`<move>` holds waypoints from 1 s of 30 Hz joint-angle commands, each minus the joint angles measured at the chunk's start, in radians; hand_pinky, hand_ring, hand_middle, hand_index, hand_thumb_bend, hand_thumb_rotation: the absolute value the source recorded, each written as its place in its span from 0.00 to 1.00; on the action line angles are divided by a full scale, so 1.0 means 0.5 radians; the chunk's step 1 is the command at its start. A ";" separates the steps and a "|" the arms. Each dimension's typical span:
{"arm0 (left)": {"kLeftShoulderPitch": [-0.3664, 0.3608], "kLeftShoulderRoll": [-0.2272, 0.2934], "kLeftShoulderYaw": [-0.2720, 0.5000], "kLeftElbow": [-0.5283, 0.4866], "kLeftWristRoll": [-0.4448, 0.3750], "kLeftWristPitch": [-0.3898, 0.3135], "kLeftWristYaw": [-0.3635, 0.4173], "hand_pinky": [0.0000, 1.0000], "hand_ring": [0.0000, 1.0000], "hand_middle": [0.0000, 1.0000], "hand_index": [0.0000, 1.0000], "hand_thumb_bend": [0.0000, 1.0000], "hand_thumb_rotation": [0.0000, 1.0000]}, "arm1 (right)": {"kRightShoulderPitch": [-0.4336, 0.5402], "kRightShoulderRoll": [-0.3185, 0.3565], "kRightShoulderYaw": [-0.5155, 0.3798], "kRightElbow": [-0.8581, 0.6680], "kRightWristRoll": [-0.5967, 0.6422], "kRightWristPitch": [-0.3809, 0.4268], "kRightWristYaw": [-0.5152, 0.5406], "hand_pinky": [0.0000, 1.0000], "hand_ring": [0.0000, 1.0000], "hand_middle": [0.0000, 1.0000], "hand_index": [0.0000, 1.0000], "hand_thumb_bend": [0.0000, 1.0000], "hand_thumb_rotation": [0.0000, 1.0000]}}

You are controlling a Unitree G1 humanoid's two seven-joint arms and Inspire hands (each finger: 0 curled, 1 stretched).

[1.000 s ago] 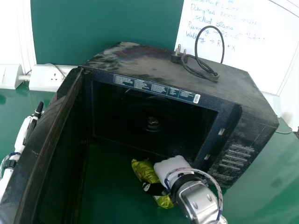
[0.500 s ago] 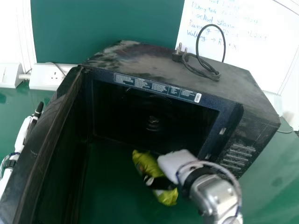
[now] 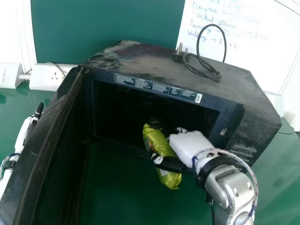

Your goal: Put biscuit inside oven

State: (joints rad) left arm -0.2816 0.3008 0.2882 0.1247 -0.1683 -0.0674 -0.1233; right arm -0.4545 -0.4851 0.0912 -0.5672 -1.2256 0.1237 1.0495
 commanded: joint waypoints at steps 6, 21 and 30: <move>0.022 -0.014 -0.012 -0.005 0.019 -0.002 0.018 0.23 0.29 0.38 0.48 0.52 0.06 | -0.033 0.030 -0.051 0.058 0.160 0.041 -0.277 0.06 0.14 0.47 0.48 0.53 0.00; 0.048 -0.023 -0.014 -0.081 0.031 0.058 0.038 0.23 0.29 0.38 0.48 0.52 0.06 | -0.234 0.122 0.166 0.501 0.154 0.110 -0.737 0.09 0.18 0.47 0.48 0.53 0.00; 0.052 -0.029 -0.025 -0.086 0.048 0.045 0.042 0.23 0.29 0.38 0.48 0.52 0.06 | -0.318 0.185 0.285 0.726 0.158 0.125 -0.992 0.09 0.16 0.47 0.48 0.53 0.00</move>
State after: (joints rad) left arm -0.2634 0.2862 0.2846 0.0849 -0.1548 -0.0385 -0.1036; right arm -0.5906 -0.3983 0.2235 -0.2178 -1.1457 0.1856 0.5931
